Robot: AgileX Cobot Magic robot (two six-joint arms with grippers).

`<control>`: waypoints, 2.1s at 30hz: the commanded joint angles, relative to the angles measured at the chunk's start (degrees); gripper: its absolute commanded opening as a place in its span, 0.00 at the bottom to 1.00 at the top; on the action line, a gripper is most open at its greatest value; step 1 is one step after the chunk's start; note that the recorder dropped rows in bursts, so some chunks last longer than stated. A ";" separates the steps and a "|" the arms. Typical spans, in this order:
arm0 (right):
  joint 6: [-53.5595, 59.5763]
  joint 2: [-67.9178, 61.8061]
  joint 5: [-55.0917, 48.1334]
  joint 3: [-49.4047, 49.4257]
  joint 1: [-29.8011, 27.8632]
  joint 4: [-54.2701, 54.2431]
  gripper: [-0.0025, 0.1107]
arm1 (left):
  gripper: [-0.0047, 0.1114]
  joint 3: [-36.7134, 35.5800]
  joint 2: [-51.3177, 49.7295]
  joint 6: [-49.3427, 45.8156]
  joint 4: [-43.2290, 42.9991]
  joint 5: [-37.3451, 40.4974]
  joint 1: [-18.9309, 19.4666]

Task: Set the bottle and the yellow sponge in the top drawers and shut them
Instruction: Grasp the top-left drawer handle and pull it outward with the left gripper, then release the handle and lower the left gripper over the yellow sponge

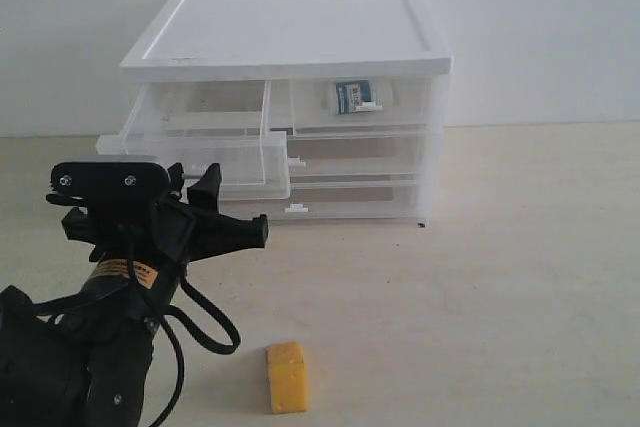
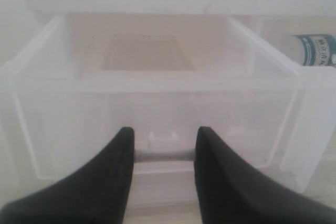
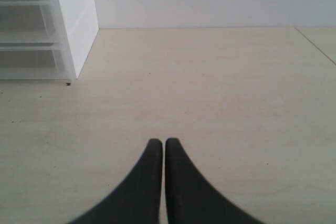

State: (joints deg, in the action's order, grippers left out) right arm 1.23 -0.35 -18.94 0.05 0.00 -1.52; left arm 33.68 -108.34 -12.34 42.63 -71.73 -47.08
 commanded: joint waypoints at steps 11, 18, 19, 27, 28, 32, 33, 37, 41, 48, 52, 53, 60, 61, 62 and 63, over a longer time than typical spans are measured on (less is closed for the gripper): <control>0.12 0.35 0.37 -0.05 0.00 0.53 0.02 | 0.08 -0.95 0.71 -1.00 4.58 1.77 -4.54; 0.12 0.35 0.37 -0.05 0.00 0.53 0.02 | 0.29 -1.33 0.71 -2.65 7.28 1.77 -4.90; 0.12 0.35 0.37 -0.05 0.00 0.53 0.02 | 0.38 -1.60 0.71 -2.65 7.28 1.77 -4.90; 0.12 0.35 0.37 -0.05 0.00 0.53 0.02 | 0.66 -6.44 4.36 -2.65 7.70 1.77 -6.69; 0.12 0.35 0.37 -0.05 0.00 0.53 0.02 | 0.66 -7.22 5.42 -2.65 7.70 1.77 -7.34; 0.12 0.35 0.37 -0.05 0.00 0.53 0.02 | 0.66 -10.26 14.16 -9.88 7.81 16.62 -10.83; 0.12 0.35 0.37 -0.05 0.00 0.53 0.02 | 0.65 -10.09 15.48 -12.63 7.31 20.60 -10.83; 0.12 0.35 0.37 -0.05 0.00 0.53 0.02 | 0.50 -7.69 21.02 -27.59 12.52 38.29 -10.83; 0.12 0.35 0.37 -0.05 0.00 0.53 0.02 | 0.51 -3.00 22.22 -43.11 29.50 50.20 -10.83; 0.12 0.35 0.37 -0.05 0.00 0.33 0.02 | 0.54 6.71 19.02 -74.52 57.31 48.37 -10.97; 0.12 0.35 0.37 -0.05 0.00 0.33 0.02 | 0.54 8.45 16.55 -73.27 57.31 54.94 -11.94; 0.12 0.35 0.37 -0.05 0.00 0.33 0.02 | 0.54 8.74 15.96 -72.65 57.31 55.62 -12.04; 0.12 0.35 0.37 -0.05 0.00 0.33 0.02 | 0.54 11.60 10.85 -71.86 57.31 55.91 -12.06; 0.12 0.35 0.37 -0.05 0.00 0.33 0.02 | 0.54 12.03 10.31 -71.38 57.31 54.42 -12.06; 0.12 0.35 0.37 -0.05 0.00 0.33 0.02 | 0.54 12.28 9.98 -70.87 57.31 52.80 -12.06; 0.12 0.35 0.37 -0.05 0.00 0.33 0.02 | 0.54 12.40 9.61 -69.75 57.31 50.52 -12.06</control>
State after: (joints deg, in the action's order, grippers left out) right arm 1.23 -0.35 -18.94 0.05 0.00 -1.52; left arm 45.32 -97.93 -84.31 99.44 -17.33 -58.80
